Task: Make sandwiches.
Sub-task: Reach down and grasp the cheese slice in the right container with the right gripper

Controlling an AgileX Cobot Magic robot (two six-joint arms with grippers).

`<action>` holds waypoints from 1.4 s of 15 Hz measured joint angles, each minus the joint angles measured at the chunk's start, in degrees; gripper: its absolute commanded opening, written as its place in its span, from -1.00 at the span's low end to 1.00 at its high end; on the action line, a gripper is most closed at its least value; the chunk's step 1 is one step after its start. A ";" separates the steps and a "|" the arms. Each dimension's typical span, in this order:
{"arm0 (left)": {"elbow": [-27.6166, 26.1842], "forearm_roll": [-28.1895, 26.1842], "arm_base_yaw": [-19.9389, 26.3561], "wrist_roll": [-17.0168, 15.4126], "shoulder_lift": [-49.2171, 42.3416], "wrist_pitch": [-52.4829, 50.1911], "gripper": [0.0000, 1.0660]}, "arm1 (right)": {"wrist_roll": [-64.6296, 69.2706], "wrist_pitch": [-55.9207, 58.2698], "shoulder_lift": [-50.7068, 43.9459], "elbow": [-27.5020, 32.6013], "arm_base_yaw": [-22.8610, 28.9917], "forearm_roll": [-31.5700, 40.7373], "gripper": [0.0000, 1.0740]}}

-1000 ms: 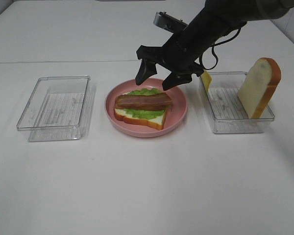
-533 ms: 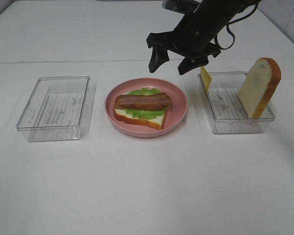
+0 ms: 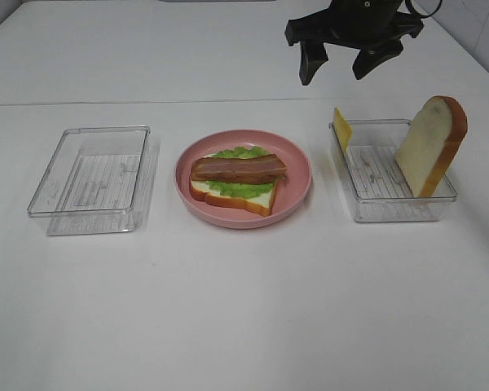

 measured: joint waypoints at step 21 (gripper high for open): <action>0.00 0.00 0.00 0.00 0.00 0.00 0.59 | -3.21 -6.02 11.52 -0.17 -5.67 5.50 -0.57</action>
